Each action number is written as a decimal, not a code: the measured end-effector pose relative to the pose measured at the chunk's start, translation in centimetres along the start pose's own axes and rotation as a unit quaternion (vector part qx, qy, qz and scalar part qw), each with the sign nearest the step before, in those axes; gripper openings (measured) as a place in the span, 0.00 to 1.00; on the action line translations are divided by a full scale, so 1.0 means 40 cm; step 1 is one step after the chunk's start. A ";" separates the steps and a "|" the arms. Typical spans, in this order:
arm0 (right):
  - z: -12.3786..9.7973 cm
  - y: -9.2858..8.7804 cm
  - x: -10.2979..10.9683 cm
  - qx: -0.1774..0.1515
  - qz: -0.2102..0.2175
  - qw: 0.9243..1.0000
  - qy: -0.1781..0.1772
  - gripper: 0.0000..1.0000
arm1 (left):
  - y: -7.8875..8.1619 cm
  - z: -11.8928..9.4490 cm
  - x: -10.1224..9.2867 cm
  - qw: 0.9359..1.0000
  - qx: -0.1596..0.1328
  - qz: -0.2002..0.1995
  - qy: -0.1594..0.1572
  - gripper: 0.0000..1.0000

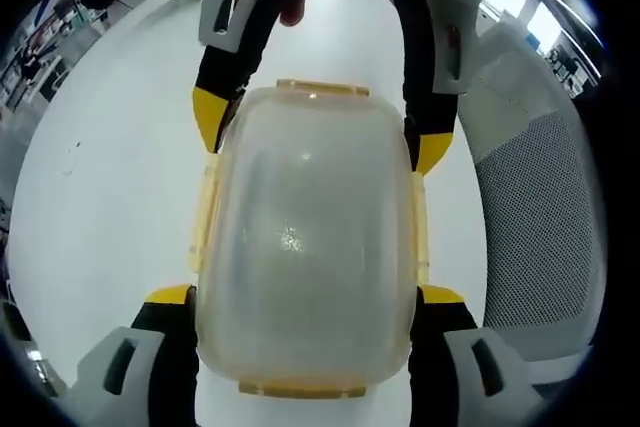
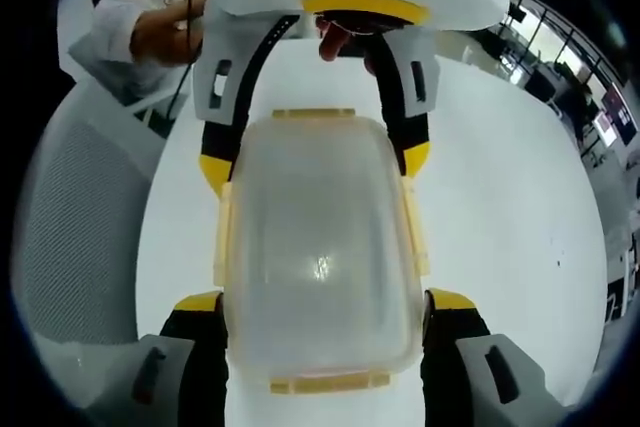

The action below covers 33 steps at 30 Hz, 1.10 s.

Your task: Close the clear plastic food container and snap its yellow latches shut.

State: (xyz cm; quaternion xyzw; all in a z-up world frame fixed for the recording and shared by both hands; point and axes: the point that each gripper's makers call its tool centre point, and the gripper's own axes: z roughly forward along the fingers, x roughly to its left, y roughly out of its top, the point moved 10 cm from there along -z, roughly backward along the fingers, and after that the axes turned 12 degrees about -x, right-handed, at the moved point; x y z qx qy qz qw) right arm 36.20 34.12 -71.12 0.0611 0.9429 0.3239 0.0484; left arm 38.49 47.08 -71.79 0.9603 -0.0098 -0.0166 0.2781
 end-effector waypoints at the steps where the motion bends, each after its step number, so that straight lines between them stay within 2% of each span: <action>1: 0.000 0.000 -0.002 0.000 0.000 1.000 0.000 0.79 | 0.001 0.000 0.002 1.000 0.000 0.000 0.001 0.88; 13: -0.001 -0.007 -0.024 -0.003 0.000 1.000 0.000 0.80 | 0.007 0.009 0.024 1.000 0.004 0.000 0.002 0.89; 33: 0.000 -0.012 -0.097 -0.012 0.008 1.000 -0.007 0.80 | 0.016 0.011 0.100 1.000 0.002 0.008 0.003 0.89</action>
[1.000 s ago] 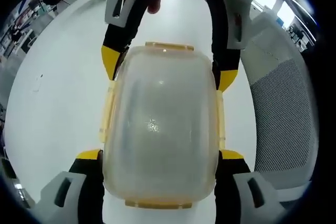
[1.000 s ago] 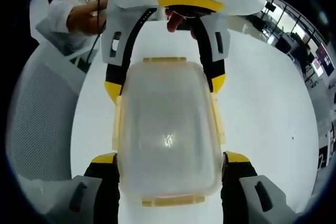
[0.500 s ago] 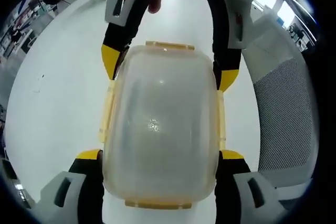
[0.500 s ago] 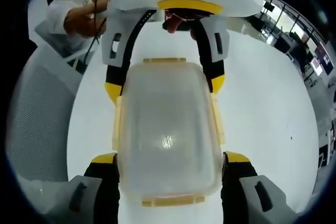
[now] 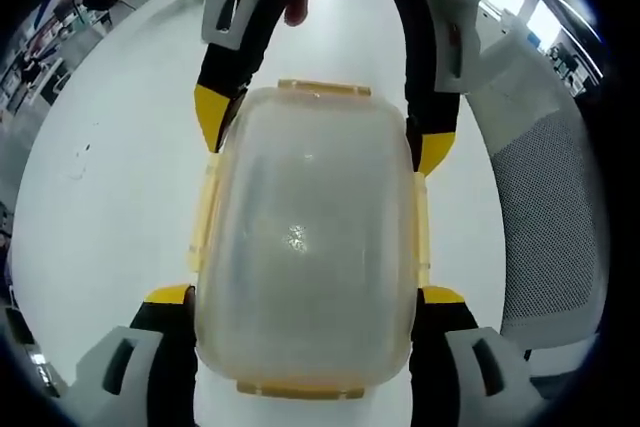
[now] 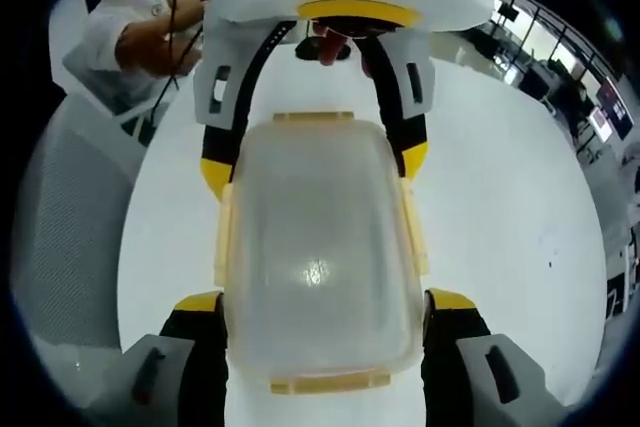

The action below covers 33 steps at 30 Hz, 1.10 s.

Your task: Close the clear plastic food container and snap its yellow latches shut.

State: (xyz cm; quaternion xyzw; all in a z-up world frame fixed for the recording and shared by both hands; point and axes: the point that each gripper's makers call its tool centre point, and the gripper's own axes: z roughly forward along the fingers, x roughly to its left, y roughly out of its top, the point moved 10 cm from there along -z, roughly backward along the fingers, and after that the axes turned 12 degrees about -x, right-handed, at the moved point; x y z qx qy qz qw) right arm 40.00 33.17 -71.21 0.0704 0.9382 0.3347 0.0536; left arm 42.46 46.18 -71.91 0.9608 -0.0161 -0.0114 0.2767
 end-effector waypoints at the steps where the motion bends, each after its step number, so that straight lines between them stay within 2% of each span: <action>1: 0.000 0.000 -0.002 -0.001 -0.001 1.000 0.001 0.80 | 0.000 0.001 0.002 1.000 0.001 0.000 0.000 0.89; 23: 0.007 -0.007 -0.078 -0.011 -0.003 1.000 0.000 0.80 | 0.004 0.011 0.073 1.000 0.007 -0.003 0.009 0.91; 33: 0.011 -0.002 -0.112 -0.011 0.002 1.000 -0.005 0.80 | 0.006 0.015 0.116 1.000 0.019 0.006 0.006 0.92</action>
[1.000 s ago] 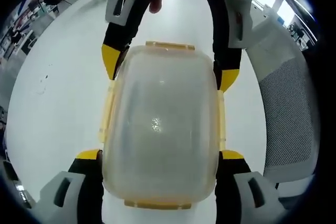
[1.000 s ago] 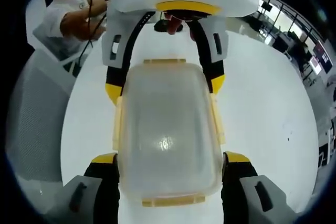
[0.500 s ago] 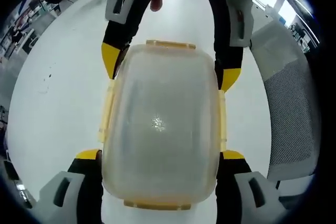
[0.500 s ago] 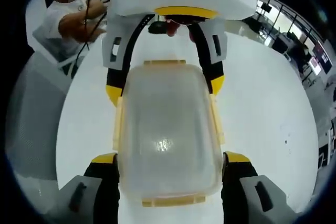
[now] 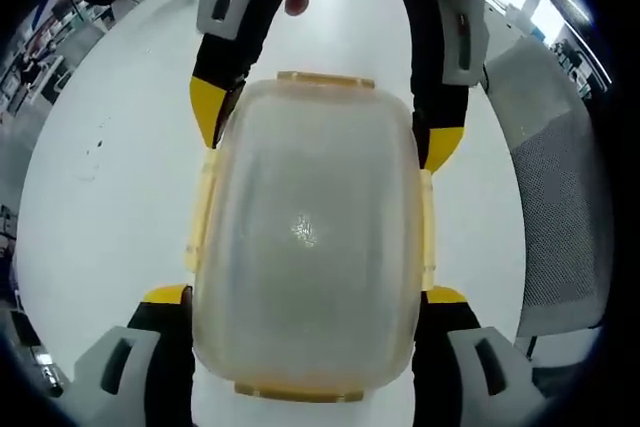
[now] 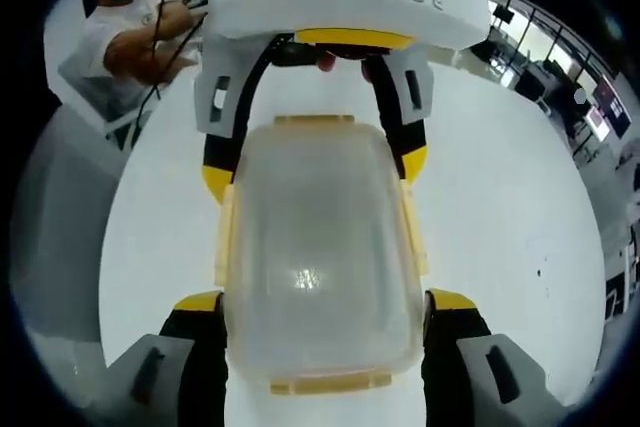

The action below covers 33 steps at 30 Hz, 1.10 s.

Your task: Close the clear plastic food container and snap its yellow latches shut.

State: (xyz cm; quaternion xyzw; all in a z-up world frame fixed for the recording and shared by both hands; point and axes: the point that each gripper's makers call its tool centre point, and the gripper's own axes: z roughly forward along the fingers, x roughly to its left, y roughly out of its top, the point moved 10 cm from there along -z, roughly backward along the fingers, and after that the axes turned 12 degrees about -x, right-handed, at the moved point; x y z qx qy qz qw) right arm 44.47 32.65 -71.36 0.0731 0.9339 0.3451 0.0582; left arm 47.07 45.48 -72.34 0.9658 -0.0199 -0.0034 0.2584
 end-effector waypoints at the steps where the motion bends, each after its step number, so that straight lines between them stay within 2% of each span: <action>1: 0.001 -0.001 -0.005 0.000 0.000 1.000 0.000 0.80 | 0.000 0.001 0.004 1.000 0.000 0.000 0.000 0.92; 8: 0.004 -0.001 -0.026 0.000 -0.005 1.000 0.003 0.80 | -0.005 0.005 0.025 1.000 -0.001 -0.019 0.003 0.94; 14: 0.006 -0.001 -0.034 0.002 -0.003 1.000 0.006 0.81 | -0.006 0.004 0.030 1.000 -0.009 -0.014 0.002 0.94; 29: 0.005 -0.003 -0.029 0.003 -0.005 1.000 0.002 0.82 | 0.000 0.009 0.023 1.000 0.007 -0.013 0.006 0.95; 30: 0.007 -0.001 -0.026 0.007 -0.008 1.000 0.000 0.82 | -0.001 0.010 0.022 1.000 0.010 -0.009 0.006 0.95; 32: 0.009 -0.007 -0.015 0.025 -0.048 0.999 0.005 0.85 | -0.006 0.012 0.017 1.000 0.024 0.012 0.005 0.97; 33: 0.011 -0.010 -0.010 0.025 -0.054 0.998 0.006 0.87 | -0.008 0.014 0.014 1.000 0.024 0.011 0.008 0.99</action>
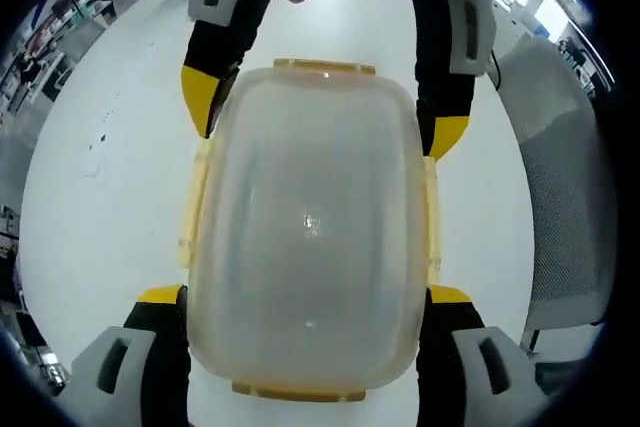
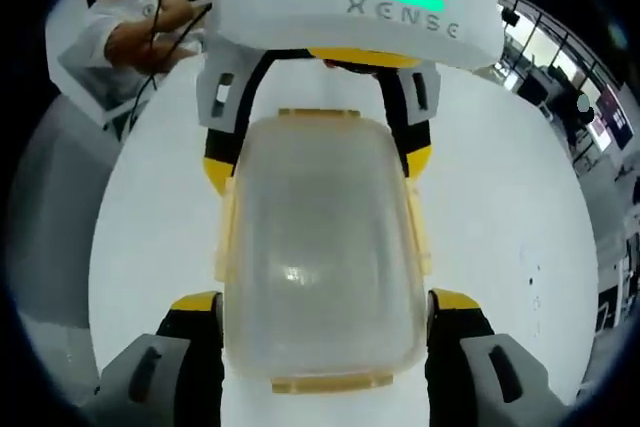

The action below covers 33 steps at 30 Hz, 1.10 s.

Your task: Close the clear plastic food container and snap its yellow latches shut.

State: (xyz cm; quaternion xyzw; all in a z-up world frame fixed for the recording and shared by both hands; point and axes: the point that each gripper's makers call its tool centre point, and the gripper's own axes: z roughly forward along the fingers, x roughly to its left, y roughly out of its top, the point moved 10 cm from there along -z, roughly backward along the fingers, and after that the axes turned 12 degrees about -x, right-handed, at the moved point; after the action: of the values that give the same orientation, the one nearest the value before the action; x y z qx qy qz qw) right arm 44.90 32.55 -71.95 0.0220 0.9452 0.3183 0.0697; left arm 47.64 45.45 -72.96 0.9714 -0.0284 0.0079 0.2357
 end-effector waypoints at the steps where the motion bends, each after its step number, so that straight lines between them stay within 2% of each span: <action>1: 0.002 -0.003 0.005 -0.003 0.005 1.000 -0.001 0.90 | -0.001 0.000 0.001 1.000 0.000 0.002 -0.001 0.99; 4: 0.003 -0.010 0.002 -0.006 0.020 1.000 -0.008 0.95 | 0.000 -0.001 0.001 1.000 -0.005 -0.001 0.004 0.99; 17: -0.017 -0.009 -0.008 -0.019 0.024 0.999 -0.026 0.91 | 0.011 -0.004 -0.003 1.000 -0.012 0.014 0.023 0.98; 24: -0.033 -0.014 0.002 -0.043 0.043 0.997 -0.042 0.91 | 0.009 -0.026 -0.012 0.998 -0.043 -0.005 0.044 0.94; 29: -0.041 -0.013 0.008 -0.043 0.042 0.997 -0.049 0.90 | -0.003 -0.029 -0.022 0.997 -0.049 -0.012 0.050 0.93; 33: -0.048 -0.015 0.008 -0.060 0.058 0.995 -0.062 0.90 | -0.005 -0.033 -0.033 0.996 -0.059 -0.017 0.057 0.93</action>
State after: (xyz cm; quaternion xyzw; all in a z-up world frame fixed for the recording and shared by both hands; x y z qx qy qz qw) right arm 44.31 30.95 -70.81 0.0920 0.9153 0.3762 0.1110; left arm 46.35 46.29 -71.91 0.9541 0.0014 0.0576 0.2940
